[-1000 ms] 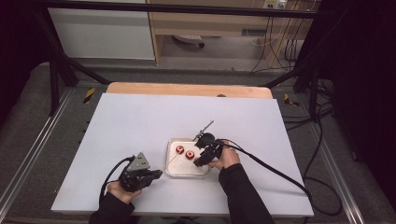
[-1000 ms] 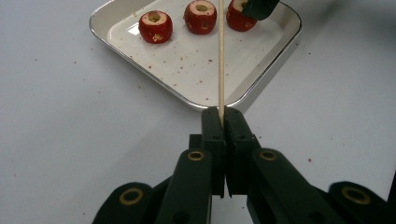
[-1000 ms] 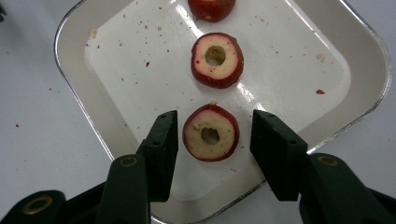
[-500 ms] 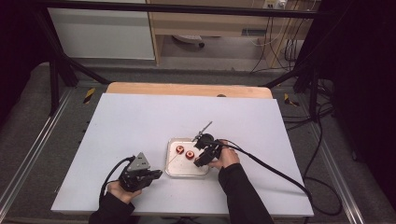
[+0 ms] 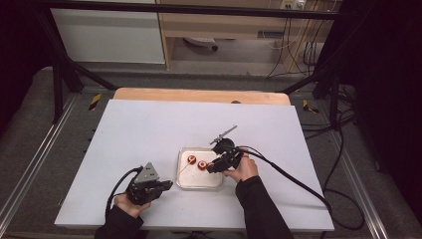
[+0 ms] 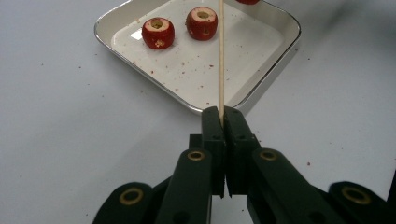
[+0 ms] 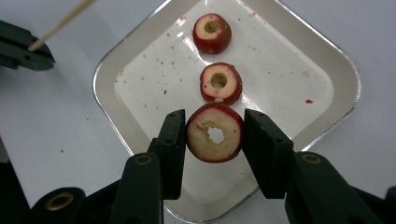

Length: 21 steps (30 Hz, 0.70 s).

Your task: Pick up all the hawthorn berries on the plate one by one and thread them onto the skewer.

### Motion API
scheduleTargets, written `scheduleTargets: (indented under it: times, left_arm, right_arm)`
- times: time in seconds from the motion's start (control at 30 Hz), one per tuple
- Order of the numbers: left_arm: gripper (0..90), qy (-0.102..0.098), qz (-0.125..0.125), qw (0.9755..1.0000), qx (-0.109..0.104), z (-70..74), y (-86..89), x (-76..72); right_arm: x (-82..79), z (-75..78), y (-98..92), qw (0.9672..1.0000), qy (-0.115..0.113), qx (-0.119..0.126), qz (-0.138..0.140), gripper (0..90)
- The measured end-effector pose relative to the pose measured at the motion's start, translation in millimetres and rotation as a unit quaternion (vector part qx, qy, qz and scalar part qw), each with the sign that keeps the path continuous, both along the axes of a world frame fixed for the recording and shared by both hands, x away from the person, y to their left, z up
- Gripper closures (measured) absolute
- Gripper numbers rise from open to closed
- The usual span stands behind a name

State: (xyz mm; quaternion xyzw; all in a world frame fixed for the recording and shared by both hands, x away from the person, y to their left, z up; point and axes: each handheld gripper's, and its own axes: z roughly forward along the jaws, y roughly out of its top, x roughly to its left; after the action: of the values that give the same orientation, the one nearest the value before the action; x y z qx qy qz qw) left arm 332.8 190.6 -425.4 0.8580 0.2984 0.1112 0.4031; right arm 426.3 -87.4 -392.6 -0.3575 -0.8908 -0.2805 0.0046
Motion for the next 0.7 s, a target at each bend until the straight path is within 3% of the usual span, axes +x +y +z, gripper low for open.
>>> scheduleTargets:
  times: [0.07, 0.2, 0.33, 0.53, 0.7]
  left_arm:
    - [88.4, -0.001, 0.001, 1.0000, -0.002, 0.0, 0.1, -0.3]
    - [88.4, -0.004, 0.009, 0.9999, -0.009, 0.4, 0.9, -1.1]
    - [88.4, -0.001, 0.015, 0.9997, -0.017, 0.1, 1.6, -1.5]
    - [88.4, 0.002, 0.024, 0.9995, -0.022, -1.3, 0.7, -1.9]
    - [88.4, 0.002, 0.030, 0.9992, -0.027, -1.9, -0.3, -2.5]
  right_arm:
    - [-3.1, 4.7, -3.0, 0.9995, 0.000, 0.028, -0.013, 60.4]
    - [-7.1, 8.9, -9.0, 0.9973, -0.008, 0.062, -0.037, 60.4]
    - [-9.4, 8.8, -19.8, 0.9919, -0.016, 0.108, -0.064, 60.4]
    - [-14.4, 5.4, -34.1, 0.9778, -0.033, 0.179, -0.104, 60.4]
    - [-18.1, 4.4, -38.9, 0.9622, -0.047, 0.235, -0.130, 60.4]
